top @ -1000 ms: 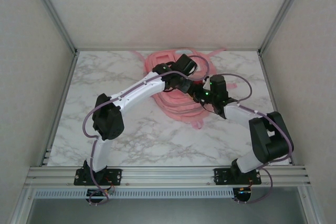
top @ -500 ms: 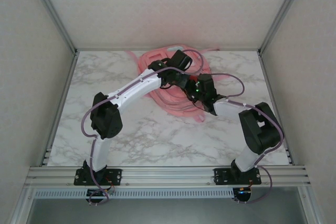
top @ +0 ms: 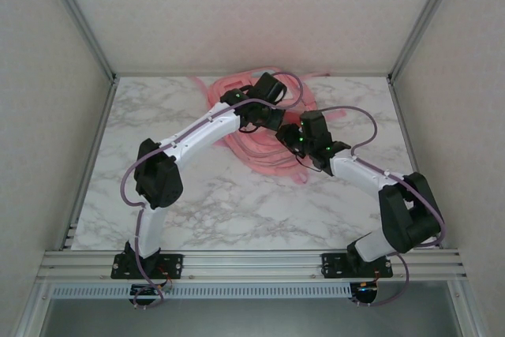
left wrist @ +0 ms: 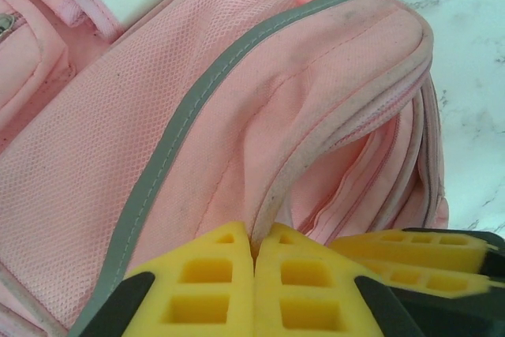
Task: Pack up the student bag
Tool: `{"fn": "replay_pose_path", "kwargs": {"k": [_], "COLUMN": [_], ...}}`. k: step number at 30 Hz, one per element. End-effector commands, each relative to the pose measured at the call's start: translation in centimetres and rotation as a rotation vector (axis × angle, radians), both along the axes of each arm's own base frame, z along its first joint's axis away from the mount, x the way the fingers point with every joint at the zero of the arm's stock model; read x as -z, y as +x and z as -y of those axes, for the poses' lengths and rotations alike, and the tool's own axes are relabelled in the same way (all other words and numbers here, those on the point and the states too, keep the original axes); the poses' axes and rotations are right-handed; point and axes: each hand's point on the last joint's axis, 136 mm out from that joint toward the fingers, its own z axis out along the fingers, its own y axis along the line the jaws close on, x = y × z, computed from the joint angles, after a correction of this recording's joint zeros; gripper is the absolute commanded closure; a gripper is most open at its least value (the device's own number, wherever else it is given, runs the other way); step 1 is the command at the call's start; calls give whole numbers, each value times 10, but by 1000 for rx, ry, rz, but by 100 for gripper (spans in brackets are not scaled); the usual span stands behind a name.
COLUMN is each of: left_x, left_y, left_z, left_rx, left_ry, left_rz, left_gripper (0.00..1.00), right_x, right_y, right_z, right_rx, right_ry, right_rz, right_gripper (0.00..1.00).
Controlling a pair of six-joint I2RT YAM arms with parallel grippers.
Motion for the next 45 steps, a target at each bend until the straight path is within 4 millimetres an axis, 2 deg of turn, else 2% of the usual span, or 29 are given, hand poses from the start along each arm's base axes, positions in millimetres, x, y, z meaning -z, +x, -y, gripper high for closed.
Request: {"fn": "replay_pose_path", "kwargs": {"k": [1, 4, 8, 10, 12, 15, 18, 21, 23, 26, 29, 33, 37, 39, 41, 42, 43, 45], "left_x": [-52, -52, -51, -50, -50, -54, -64, -75, -82, -83, -69, -37, 0, 18, 32, 37, 39, 40], "left_y": [-6, -10, -14, -14, -12, -6, 1, 5, 9, 12, 18, 21, 23, 23, 23, 22, 22, 21], "left_z": [9, 12, 16, 17, 13, 3, -13, -30, -46, -69, -102, -144, -180, -191, -195, -192, -189, -179], "left_rx": [2, 6, 11, 7, -8, -48, -90, -126, -167, -228, -332, -489, -622, -667, -679, -671, -656, -605], "left_ry": [-157, -180, -206, -208, -199, -181, -182, -225, -256, -289, -294, -345, -408, -447, -488, -504, -515, -549], "left_rz": [38, 19, -4, -7, 4, 39, 61, 65, 73, 79, 80, 37, -33, -77, -125, -139, -145, -152], "left_gripper": [100, 100, 100, 100, 100, 99, 84, 45, 28, 22, 16, 11, 10, 14, 23, 30, 38, 45], "right_x": [-1, 5, -10, -19, -22, -19, -14, -13, -17, -22, -28, -33, -41, -43, -46, -44, -43, -39], "right_y": [14, 25, 33, 33, 27, 10, -16, -42, -56, -68, -71, -68, -62, -61, -59, -57, -54, -49], "right_z": [-16, -29, -58, -65, -60, -42, -17, 7, 20, 29, 29, 11, -24, -41, -58, -65, -71, -79], "right_rx": [-48, -65, -148, -173, -175, -160, -154, -157, -167, -169, -134, -135, -216, -233, -243, -243, -239, -226], "right_ry": [-2, 30, 134, 152, 127, 51, -43, -139, -194, -240, -262, -350, -455, -482, -502, -516, -526, -532], "right_rz": [33, 36, 94, 113, 114, 92, 64, 40, 26, 10, 3, 42, 78, 77, 93, 91, 87, 74], "right_gripper": [79, 82, 84, 83, 82, 79, 74, 64, 57, 48, 40, 34, 34, 34, 35, 35, 35, 35]}}
